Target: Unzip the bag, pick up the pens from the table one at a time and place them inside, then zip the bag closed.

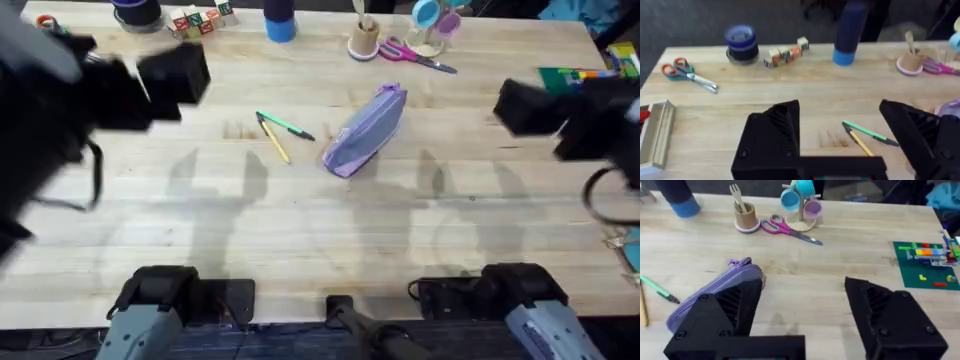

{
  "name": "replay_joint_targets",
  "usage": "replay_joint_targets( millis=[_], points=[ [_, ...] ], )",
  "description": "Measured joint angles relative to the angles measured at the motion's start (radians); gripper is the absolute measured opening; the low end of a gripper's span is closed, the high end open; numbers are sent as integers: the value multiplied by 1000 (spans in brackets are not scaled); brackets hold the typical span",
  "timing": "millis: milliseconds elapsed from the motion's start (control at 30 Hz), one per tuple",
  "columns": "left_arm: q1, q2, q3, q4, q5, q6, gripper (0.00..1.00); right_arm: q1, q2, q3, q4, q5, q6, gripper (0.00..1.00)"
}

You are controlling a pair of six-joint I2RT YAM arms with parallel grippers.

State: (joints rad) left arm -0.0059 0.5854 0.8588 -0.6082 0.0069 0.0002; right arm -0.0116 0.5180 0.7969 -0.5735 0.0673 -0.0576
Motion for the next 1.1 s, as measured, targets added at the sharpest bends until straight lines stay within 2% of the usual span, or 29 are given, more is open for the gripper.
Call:
replay_joint_targets(
  millis=[133,300,433,600,733,767,833,967,1033,1100],
  points=[
    [0,171,180,-109,16,0,992,0,153,184,-133,0,-6,995],
    [0,312,307,-181,63,0,993,0,285,332,-243,0,-11,996],
    [0,365,335,-194,102,0,993,0,329,371,-266,0,-14,995],
    [0,371,335,-204,131,0,993,0,331,373,-271,0,-18,996],
    [0,371,335,-242,183,47,993,0,331,374,-270,0,-25,996],
    [-1,374,335,-303,276,140,994,0,331,375,-264,0,-47,996],
    [-8,382,335,-355,353,239,994,0,331,375,-258,0,-63,996],
    [-50,406,335,-470,510,483,993,0,331,375,-248,0,-86,996],
    [-71,414,335,-488,574,576,993,0,331,375,-247,0,-93,996],
    [-87,417,335,-489,626,639,993,0,331,375,-247,0,-97,995]
  ],
)
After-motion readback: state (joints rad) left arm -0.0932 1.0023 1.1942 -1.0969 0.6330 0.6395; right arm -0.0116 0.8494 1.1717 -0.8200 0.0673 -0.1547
